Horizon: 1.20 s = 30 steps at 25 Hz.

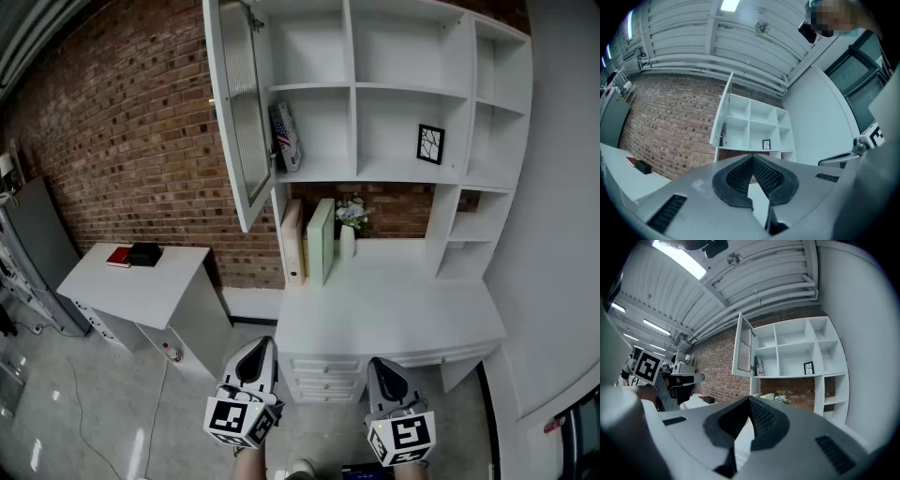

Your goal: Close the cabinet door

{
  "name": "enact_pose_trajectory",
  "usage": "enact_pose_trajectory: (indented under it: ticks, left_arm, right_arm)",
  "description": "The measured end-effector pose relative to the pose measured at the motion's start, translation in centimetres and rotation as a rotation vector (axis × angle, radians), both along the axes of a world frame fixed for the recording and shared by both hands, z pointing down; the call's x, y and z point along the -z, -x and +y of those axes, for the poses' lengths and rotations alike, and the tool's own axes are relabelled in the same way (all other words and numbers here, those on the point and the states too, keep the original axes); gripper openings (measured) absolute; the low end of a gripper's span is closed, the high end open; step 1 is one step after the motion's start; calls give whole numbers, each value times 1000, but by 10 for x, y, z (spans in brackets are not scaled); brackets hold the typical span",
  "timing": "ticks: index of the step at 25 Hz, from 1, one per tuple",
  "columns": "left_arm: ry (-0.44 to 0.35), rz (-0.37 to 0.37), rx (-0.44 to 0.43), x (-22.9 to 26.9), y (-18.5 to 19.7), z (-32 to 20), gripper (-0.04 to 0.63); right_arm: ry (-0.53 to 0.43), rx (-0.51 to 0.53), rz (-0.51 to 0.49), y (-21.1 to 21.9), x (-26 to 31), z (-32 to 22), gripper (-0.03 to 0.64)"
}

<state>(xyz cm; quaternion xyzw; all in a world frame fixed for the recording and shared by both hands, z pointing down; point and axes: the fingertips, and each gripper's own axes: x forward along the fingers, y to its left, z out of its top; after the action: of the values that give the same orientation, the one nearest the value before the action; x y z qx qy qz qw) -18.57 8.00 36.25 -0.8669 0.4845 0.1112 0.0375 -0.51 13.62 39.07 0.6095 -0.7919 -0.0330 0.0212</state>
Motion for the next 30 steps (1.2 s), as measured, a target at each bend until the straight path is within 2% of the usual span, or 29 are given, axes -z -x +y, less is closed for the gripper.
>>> enact_pose_trajectory:
  ticks: [10, 18, 24, 30]
  left_arm:
    - [-15, 5, 0, 0, 9, 24, 3]
    - [14, 10, 14, -11, 12, 25, 3]
    - [20, 29, 26, -16, 12, -8, 3]
    - [13, 70, 58, -15, 19, -77, 3]
  right_arm:
    - [-17, -10, -7, 10, -2, 20, 0]
    - [-10, -3, -30, 9, -5, 23, 0]
    - [11, -5, -31, 3, -12, -8, 0]
    - [20, -4, -7, -1, -13, -74, 0]
